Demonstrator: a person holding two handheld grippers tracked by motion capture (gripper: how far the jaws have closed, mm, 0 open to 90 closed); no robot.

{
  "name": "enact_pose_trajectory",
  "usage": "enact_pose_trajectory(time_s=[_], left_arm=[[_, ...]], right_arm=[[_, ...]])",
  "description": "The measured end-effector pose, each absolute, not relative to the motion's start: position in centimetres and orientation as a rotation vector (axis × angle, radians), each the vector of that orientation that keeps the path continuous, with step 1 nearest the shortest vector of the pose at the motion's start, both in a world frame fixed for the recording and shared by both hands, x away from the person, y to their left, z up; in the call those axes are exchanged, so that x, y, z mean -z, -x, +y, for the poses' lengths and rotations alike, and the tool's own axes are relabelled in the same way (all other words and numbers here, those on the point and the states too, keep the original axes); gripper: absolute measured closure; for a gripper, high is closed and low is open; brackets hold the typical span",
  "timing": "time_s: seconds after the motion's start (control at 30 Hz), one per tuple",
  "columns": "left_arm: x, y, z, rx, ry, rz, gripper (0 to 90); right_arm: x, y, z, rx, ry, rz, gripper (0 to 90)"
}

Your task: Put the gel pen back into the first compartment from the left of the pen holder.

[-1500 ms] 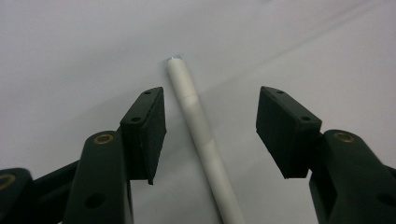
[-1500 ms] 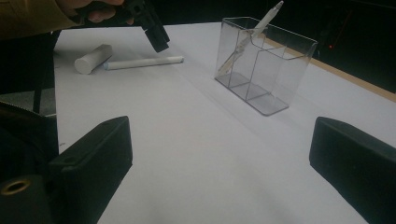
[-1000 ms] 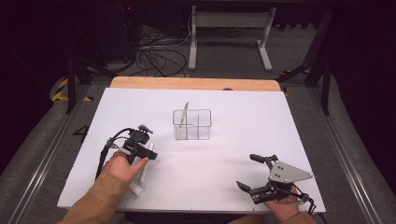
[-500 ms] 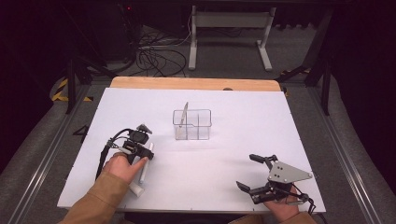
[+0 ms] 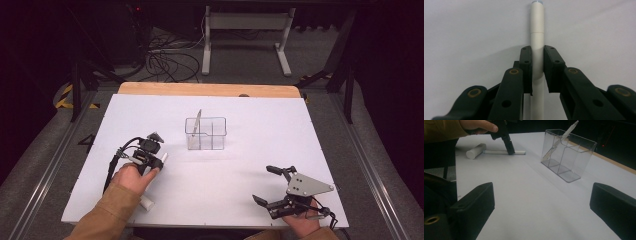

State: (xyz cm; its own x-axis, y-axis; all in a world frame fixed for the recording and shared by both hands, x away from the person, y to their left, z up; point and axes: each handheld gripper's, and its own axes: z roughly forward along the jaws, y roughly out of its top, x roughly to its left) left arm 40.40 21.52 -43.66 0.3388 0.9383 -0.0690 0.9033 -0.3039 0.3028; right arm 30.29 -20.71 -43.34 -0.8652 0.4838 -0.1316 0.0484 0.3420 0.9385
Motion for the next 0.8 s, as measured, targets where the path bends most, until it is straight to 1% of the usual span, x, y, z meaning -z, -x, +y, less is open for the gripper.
enact_pose_trajectory(time_s=[0.23, 0.5, 0.8], left_arm=[[43.3, -40.2, 21.6, -0.176, -2.295, 1.623, 78.2], [41.6, -39.6, 22.0, -0.208, -2.24, 1.558, 78.3], [40.8, -39.3, 22.0, -0.232, -2.229, 1.525, 78.3]], right_arm=[[43.3, -30.3, -20.7, -1.535, -0.468, 2.224, 6.4], [43.3, -30.3, -20.7, -1.537, -0.465, 2.224, 6.3], [43.3, -30.3, -20.7, -1.537, -0.465, 2.223, 6.3]])
